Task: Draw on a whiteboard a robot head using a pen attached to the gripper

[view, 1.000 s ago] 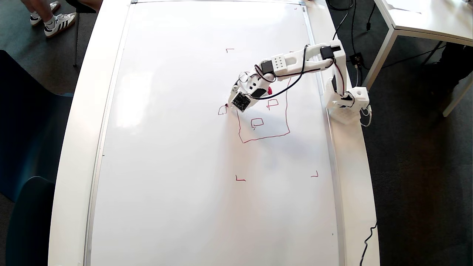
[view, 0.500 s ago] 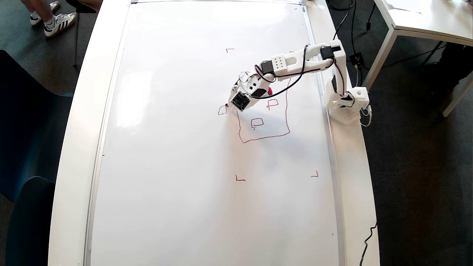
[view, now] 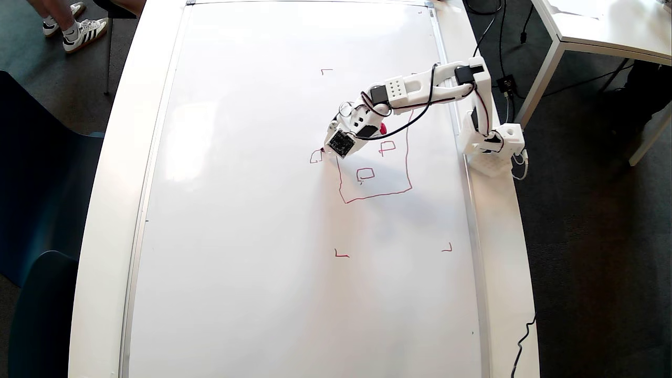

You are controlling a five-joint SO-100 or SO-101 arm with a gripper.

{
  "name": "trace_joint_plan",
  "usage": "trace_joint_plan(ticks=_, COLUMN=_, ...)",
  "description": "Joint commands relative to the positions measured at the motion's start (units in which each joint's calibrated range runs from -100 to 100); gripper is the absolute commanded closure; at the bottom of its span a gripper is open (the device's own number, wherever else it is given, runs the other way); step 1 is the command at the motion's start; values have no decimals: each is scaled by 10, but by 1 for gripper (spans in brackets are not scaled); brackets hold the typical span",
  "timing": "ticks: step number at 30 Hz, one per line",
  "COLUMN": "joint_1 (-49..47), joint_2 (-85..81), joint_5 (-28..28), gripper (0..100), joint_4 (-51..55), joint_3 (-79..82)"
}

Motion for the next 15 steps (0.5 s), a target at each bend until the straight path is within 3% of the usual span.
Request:
trace_joint_plan(ticks=1, joint_1=-1, joint_2=-46, joint_5=0, gripper=99, joint_4=-3, joint_3=-23)
trace_joint_plan(ticks=15, joint_1=7, joint_2=-187, joint_5=51, gripper=99, joint_4=3, joint_3=-2)
